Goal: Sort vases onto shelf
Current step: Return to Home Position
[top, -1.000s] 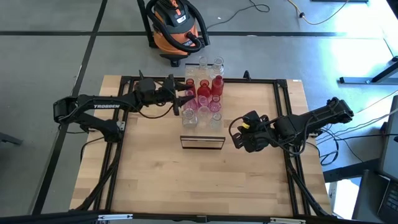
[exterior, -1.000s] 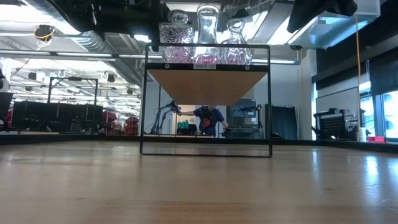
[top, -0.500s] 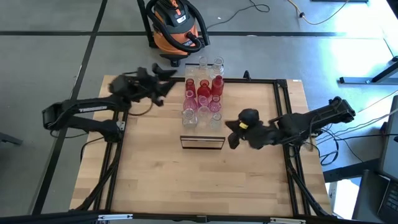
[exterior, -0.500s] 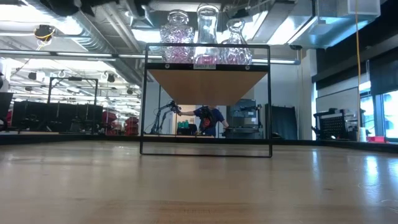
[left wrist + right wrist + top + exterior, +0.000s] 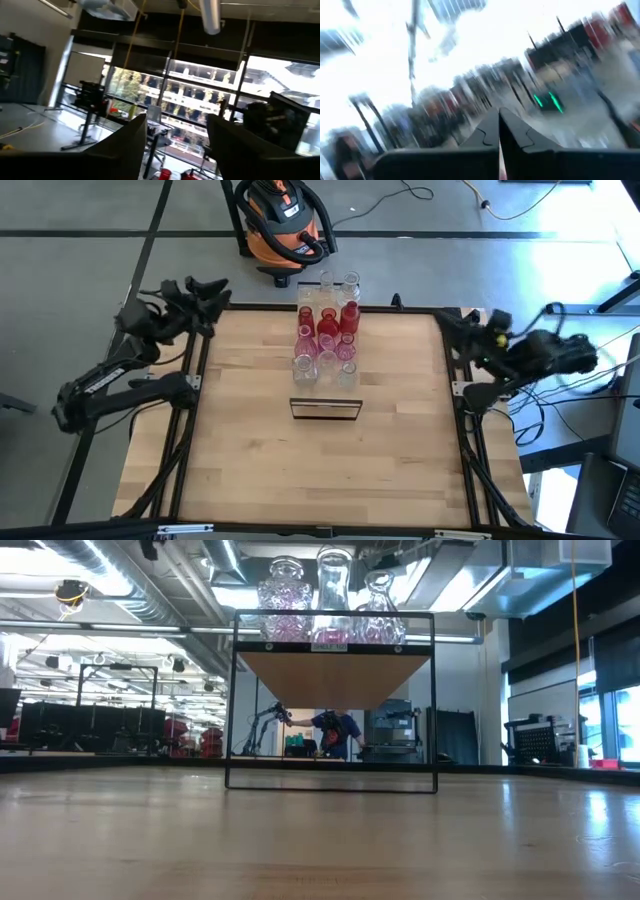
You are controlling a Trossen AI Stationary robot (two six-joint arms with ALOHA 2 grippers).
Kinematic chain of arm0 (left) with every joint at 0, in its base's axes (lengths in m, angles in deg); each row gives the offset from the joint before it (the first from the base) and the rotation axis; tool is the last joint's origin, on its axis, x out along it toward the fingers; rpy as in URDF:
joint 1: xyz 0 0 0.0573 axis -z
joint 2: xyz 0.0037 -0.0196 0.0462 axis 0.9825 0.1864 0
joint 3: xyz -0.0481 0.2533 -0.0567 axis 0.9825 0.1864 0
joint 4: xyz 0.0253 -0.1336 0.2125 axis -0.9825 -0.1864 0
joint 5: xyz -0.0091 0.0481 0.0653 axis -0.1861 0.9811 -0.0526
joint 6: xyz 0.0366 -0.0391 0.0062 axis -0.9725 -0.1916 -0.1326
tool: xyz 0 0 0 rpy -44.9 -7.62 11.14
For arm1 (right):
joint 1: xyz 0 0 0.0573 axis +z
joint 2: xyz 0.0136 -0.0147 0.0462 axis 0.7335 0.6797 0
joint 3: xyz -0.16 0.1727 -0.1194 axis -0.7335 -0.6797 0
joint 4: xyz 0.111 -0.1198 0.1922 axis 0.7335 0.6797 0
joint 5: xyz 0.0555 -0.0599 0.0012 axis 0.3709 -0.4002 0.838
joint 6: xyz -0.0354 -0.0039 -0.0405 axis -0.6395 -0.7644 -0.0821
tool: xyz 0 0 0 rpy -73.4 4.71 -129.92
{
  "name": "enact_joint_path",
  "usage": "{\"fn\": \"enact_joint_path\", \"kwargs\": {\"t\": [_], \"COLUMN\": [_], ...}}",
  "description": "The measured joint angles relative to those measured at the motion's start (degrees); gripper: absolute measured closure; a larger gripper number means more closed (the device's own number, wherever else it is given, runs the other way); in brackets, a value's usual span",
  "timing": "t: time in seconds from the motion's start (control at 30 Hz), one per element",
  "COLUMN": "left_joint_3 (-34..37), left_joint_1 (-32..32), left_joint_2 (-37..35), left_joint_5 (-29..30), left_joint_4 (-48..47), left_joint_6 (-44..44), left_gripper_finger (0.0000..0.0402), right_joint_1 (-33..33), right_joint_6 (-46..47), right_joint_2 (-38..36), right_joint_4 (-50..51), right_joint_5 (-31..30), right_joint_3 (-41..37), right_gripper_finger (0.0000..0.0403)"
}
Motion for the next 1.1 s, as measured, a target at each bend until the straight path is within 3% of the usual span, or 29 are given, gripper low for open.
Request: {"fn": "enact_joint_path", "kwargs": {"t": [0.1,0.27,0.53,0.7,0.77,0.87,1.1], "left_joint_3": [0.00,3.99,27.07,37.77,40.16,40.00,40.06], "left_joint_1": [-1.47,-1.96,-1.65,1.31,3.46,7.23,17.82], "left_joint_2": [-0.66,-0.61,-3.65,-8.43,-10.59,-12.87,-13.20], "left_joint_5": [-5.15,-6.37,-4.51,-0.26,1.98,4.50,6.52], "left_joint_4": [-0.30,0.65,29.73,36.23,36.70,28.60,9.28], "left_joint_6": [2.08,6.22,24.66,30.36,31.23,29.86,30.01], "left_gripper_finger": [0.0217,0.0247,0.0266,0.0272,0.0272,0.0273,0.0273], "right_joint_1": [-4.81,-14.83,-28.16,-32.61,-33.55,-34.36,-34.22], "right_joint_6": [-5.43,-1.65,6.39,14.38,15.12,15.61,21.54], "right_joint_2": [-6.34,-12.10,-18.98,-23.89,-25.97,-27.90,-28.72], "right_joint_4": [-21.40,-38.47,-54.31,-54.54,-49.35,-42.82,-19.02], "right_joint_5": [6.83,14.77,22.32,24.49,23.09,23.82,37.85], "right_joint_3": [-15.00,-31.03,-44.56,-51.73,-51.61,-51.67,-51.70], "right_gripper_finger": [0.0403,0.0403,0.0403,0.0403,0.0403,0.0403,0.0403]}}
